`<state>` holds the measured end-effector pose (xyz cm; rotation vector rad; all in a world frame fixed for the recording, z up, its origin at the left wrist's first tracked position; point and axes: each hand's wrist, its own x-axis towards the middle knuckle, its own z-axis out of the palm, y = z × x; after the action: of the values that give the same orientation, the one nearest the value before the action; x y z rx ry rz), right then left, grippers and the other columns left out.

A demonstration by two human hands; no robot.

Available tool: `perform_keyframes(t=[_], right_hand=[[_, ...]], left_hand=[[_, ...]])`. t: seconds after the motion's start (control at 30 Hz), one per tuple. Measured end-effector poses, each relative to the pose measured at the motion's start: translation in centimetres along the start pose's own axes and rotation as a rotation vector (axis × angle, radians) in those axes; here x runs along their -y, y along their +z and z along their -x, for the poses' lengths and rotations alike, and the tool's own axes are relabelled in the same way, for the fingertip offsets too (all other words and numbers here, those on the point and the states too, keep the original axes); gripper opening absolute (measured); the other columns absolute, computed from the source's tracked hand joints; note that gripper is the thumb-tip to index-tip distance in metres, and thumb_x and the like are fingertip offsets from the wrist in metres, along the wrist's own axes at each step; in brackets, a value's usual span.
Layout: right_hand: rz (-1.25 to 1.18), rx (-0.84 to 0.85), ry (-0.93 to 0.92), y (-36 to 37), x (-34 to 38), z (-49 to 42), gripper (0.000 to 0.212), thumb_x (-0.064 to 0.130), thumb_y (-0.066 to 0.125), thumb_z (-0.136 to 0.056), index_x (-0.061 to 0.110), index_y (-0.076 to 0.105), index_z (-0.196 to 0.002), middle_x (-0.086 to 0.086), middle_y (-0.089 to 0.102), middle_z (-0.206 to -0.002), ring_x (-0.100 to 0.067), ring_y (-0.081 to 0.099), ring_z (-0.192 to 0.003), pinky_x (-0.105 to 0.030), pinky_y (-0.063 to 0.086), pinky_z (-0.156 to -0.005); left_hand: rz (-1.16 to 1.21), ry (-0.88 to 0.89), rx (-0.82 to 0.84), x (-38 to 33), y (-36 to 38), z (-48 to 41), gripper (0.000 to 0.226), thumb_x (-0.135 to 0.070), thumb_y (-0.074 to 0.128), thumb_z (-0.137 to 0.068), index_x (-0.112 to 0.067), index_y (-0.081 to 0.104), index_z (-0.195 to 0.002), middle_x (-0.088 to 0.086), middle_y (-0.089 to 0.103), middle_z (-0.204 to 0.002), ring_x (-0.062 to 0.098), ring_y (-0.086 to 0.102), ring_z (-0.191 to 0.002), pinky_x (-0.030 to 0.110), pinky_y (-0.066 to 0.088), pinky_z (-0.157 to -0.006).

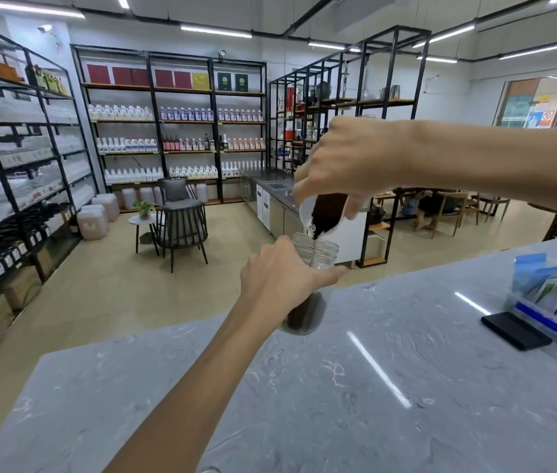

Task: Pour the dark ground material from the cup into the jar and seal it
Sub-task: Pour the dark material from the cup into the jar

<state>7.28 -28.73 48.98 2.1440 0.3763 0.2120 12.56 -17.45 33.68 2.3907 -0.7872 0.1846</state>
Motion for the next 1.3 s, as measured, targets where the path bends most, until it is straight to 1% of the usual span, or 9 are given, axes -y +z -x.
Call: perform_keyframes(t=[0.1, 0.2, 0.33, 0.47, 0.6, 0.9, 1.0, 1.1, 1.3], right_hand=[[0.013, 0.018, -0.026, 0.1, 0.4, -0.2, 0.025, 0.05, 0.069, -0.077, 0.037, 0.061, -0.097, 0.009, 0.058, -0.073, -0.018, 0.055, -0.063, -0.035, 0.039, -0.057], [0.155, 0.095, -0.179, 0.5, 1.4, -0.5, 0.065, 0.064, 0.077, -0.068, 0.033, 0.052, -0.121, 0.012, 0.064, -0.102, -0.019, 0.066, -0.087, -0.031, 0.03, -0.06], [0.165, 0.086, -0.145, 0.2, 0.4, -0.4, 0.077, 0.066, 0.076, -0.067, 0.032, 0.047, -0.13, 0.012, 0.064, -0.119, -0.022, 0.067, -0.099, -0.03, 0.035, -0.063], [0.192, 0.213, -0.203, 0.4, 1.5, -0.6, 0.075, 0.065, 0.077, -0.068, 0.033, 0.047, -0.13, 0.01, 0.064, -0.12, -0.022, 0.066, -0.099, -0.03, 0.036, -0.065], [0.182, 0.195, -0.185, 0.2, 0.0, -0.2, 0.079, 0.067, 0.074, -0.07, 0.037, 0.042, -0.135, 0.014, 0.061, -0.127, -0.021, 0.065, -0.103, -0.03, 0.033, -0.065], [0.204, 0.171, -0.202, 0.7, 0.2, -0.3, 0.076, 0.066, 0.076, -0.069, 0.037, 0.044, -0.132, 0.015, 0.061, -0.122, -0.02, 0.065, -0.1, -0.027, 0.023, -0.058], [0.197, 0.171, -0.226, 1.0, 1.5, -0.6, 0.062, 0.058, 0.077, -0.072, 0.034, 0.051, -0.123, 0.011, 0.064, -0.108, -0.023, 0.066, -0.092, -0.032, 0.031, -0.06], [0.097, 0.142, -0.121, 0.9, 1.5, -0.7, 0.031, 0.05, 0.071, -0.077, 0.039, 0.06, -0.103, 0.008, 0.06, -0.079, -0.019, 0.056, -0.067, -0.035, 0.042, -0.059], [-0.039, 0.031, -0.095, 1.1, 0.7, -0.7, 0.024, 0.049, 0.069, -0.08, 0.042, 0.058, -0.1, 0.003, 0.058, -0.076, -0.02, 0.053, -0.064, -0.037, 0.048, -0.062]], left_hand=[[0.006, -0.003, 0.0, 0.1, -0.2, 0.1, 0.076, -0.081, 0.067, -0.065, -0.022, 0.059, -0.113, -0.001, 0.065, -0.103, 0.023, 0.054, -0.091, 0.036, 0.048, -0.074], [0.0, 0.009, 0.002, 0.1, -0.2, 0.1, 0.071, -0.08, 0.068, -0.065, -0.022, 0.06, -0.105, -0.002, 0.065, -0.095, 0.022, 0.055, -0.086, 0.035, 0.044, -0.068], [0.028, -0.005, -0.004, 0.4, -0.2, 0.1, 0.072, -0.082, 0.068, -0.064, -0.022, 0.059, -0.103, -0.004, 0.064, -0.093, 0.022, 0.057, -0.086, 0.035, 0.046, -0.067], [-0.023, 0.009, 0.008, 0.2, -0.2, 0.1, 0.073, -0.081, 0.068, -0.064, -0.021, 0.058, -0.105, -0.002, 0.064, -0.094, 0.023, 0.056, -0.085, 0.035, 0.044, -0.066], [-0.001, -0.011, 0.02, 0.5, -0.1, 0.2, 0.076, -0.083, 0.066, -0.064, -0.022, 0.059, -0.108, -0.001, 0.066, -0.1, 0.025, 0.06, -0.094, 0.038, 0.052, -0.076], [0.0, 0.001, 0.016, 0.4, 0.0, 0.0, 0.076, -0.084, 0.066, -0.061, -0.024, 0.058, -0.108, -0.001, 0.066, -0.098, 0.025, 0.06, -0.093, 0.037, 0.049, -0.07], [-0.041, 0.034, 0.022, 0.2, 0.0, -0.1, 0.075, -0.082, 0.067, -0.063, -0.022, 0.057, -0.106, -0.001, 0.066, -0.096, 0.025, 0.061, -0.091, 0.036, 0.049, -0.069], [0.036, 0.027, 0.056, 0.3, -0.3, 0.1, 0.073, -0.082, 0.067, -0.063, -0.023, 0.06, -0.105, -0.003, 0.068, -0.095, 0.022, 0.064, -0.089, 0.039, 0.056, -0.077], [0.085, 0.06, 0.12, 0.8, -1.0, 0.1, 0.074, -0.084, 0.067, -0.06, -0.025, 0.061, -0.104, -0.004, 0.069, -0.096, 0.018, 0.065, -0.087, 0.041, 0.058, -0.076]])
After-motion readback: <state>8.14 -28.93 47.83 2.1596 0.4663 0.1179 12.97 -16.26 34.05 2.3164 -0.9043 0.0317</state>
